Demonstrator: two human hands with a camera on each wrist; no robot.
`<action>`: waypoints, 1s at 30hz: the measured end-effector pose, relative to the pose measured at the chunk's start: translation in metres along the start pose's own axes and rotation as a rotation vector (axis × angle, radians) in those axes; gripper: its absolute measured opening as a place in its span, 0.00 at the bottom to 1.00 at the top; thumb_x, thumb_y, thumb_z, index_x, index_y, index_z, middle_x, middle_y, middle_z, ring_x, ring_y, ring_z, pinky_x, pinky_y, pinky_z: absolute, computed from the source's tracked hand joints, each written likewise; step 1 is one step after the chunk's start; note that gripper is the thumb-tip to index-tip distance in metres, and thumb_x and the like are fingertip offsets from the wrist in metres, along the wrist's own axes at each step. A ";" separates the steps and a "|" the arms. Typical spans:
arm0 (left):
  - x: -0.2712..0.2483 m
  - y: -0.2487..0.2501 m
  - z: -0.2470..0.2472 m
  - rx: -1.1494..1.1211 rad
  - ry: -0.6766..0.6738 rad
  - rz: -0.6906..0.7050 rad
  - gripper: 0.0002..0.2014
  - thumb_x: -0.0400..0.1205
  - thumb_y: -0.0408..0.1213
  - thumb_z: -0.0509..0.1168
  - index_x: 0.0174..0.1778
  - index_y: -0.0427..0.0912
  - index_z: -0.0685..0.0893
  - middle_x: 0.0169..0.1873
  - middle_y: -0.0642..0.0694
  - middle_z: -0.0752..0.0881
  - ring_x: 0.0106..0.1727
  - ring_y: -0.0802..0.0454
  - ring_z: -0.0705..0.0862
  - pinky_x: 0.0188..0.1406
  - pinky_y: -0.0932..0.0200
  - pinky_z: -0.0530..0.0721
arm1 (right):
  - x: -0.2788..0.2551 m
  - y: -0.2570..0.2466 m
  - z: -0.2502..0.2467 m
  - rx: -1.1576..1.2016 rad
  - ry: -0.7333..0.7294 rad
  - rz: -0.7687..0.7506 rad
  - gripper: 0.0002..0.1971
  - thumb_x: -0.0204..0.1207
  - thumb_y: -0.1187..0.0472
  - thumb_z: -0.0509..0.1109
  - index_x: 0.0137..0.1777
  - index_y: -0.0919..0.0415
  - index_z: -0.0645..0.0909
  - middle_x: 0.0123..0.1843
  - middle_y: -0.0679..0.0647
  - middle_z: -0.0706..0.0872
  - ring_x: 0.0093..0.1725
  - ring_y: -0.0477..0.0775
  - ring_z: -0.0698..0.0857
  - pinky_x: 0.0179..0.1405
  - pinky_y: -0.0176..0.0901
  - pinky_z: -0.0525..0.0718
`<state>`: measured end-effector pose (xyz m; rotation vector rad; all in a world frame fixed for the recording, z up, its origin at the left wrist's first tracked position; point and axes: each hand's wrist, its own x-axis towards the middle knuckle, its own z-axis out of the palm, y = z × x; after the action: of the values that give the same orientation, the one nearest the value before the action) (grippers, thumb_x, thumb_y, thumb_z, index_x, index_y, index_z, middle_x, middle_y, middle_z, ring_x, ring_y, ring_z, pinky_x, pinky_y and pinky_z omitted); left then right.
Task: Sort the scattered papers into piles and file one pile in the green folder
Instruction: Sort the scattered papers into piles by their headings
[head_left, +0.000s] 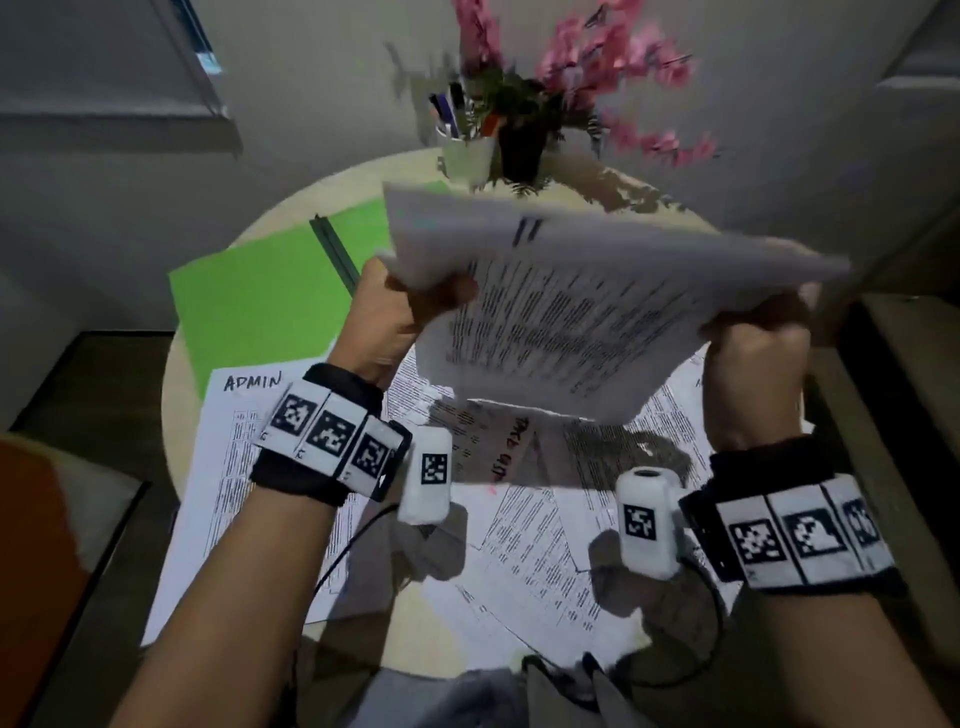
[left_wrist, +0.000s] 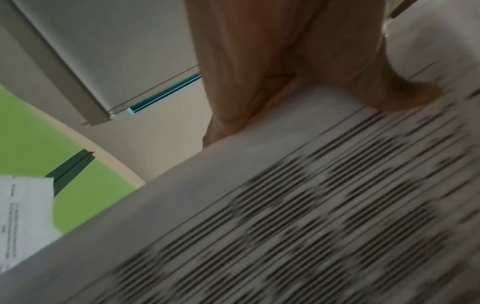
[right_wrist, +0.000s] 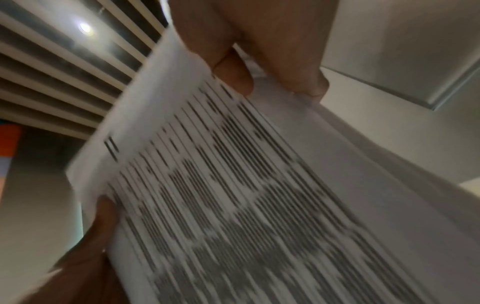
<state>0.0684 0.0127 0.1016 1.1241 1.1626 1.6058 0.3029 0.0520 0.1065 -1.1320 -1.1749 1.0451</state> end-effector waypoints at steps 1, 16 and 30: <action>-0.002 -0.003 -0.001 -0.021 0.004 -0.019 0.29 0.48 0.51 0.83 0.44 0.46 0.86 0.34 0.60 0.92 0.41 0.64 0.88 0.43 0.71 0.85 | -0.003 0.002 0.003 0.039 -0.016 -0.056 0.23 0.66 0.83 0.52 0.49 0.54 0.68 0.41 0.46 0.74 0.35 0.30 0.78 0.30 0.16 0.74; 0.017 0.033 -0.049 0.154 0.371 0.049 0.11 0.68 0.34 0.70 0.47 0.40 0.83 0.43 0.45 0.88 0.47 0.52 0.85 0.55 0.55 0.84 | -0.033 0.027 0.073 -0.090 -0.202 0.060 0.17 0.74 0.76 0.52 0.47 0.51 0.68 0.44 0.54 0.80 0.42 0.41 0.78 0.45 0.41 0.79; -0.043 -0.049 -0.221 0.969 0.609 -0.687 0.15 0.79 0.24 0.57 0.59 0.26 0.82 0.62 0.27 0.82 0.64 0.32 0.80 0.64 0.49 0.76 | -0.155 0.106 0.182 -0.907 -0.916 0.491 0.26 0.77 0.71 0.59 0.74 0.70 0.57 0.66 0.71 0.78 0.63 0.67 0.80 0.55 0.50 0.77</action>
<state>-0.1274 -0.0660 0.0085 0.5906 2.5500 0.8046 0.1032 -0.0670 -0.0134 -1.7638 -2.3189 1.5382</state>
